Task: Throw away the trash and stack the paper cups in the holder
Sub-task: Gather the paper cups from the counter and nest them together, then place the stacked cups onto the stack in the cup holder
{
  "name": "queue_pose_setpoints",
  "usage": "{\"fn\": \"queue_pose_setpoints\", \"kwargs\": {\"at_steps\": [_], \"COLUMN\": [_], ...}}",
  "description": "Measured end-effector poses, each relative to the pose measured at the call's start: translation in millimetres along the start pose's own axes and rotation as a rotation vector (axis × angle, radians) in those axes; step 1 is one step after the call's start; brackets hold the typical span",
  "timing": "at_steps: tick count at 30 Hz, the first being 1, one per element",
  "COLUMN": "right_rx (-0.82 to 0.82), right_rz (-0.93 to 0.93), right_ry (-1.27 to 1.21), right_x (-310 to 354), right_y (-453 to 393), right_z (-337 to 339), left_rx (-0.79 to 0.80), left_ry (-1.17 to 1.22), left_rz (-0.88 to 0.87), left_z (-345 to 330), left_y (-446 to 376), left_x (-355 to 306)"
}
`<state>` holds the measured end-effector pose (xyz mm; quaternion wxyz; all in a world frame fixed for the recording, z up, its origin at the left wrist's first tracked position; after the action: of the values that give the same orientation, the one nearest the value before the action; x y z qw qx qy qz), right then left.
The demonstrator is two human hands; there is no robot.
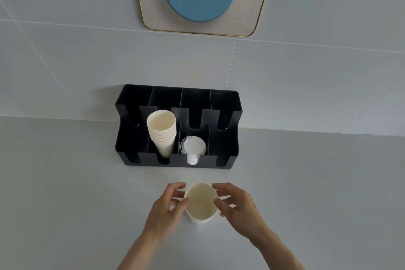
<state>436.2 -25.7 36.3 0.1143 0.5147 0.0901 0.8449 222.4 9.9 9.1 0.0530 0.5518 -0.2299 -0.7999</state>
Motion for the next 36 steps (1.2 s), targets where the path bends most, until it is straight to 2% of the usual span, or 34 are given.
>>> {"fn": "queue_pose_setpoints", "kwargs": {"at_steps": [6,14,36], "right_rx": [0.011,-0.008,-0.089], "right_rz": [-0.092,-0.109,0.122], "right_ry": [-0.128,-0.133,-0.001], "right_x": [1,11,158], "right_y": [0,-4,-81], "right_z": [-2,0,19], "left_rx": [-0.043,-0.078,-0.151], "left_ry": [0.081,0.138,0.245], "left_rz": [0.036,0.026,-0.185], "left_z": [1,8,110], "left_y": [3,0,-45], "left_x": [4,-6,-126]}}
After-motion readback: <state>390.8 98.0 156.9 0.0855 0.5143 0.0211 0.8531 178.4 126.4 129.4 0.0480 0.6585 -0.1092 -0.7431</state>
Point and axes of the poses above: each hand's wrist, its own y-axis away from the middle knuckle, its own z-axis out of the back of the hand, x = y × z, the point moved 6 cm from there along -y, towards the middle knuckle, and after that the axes turned 4 degrees about z, right-handed, at the moved point
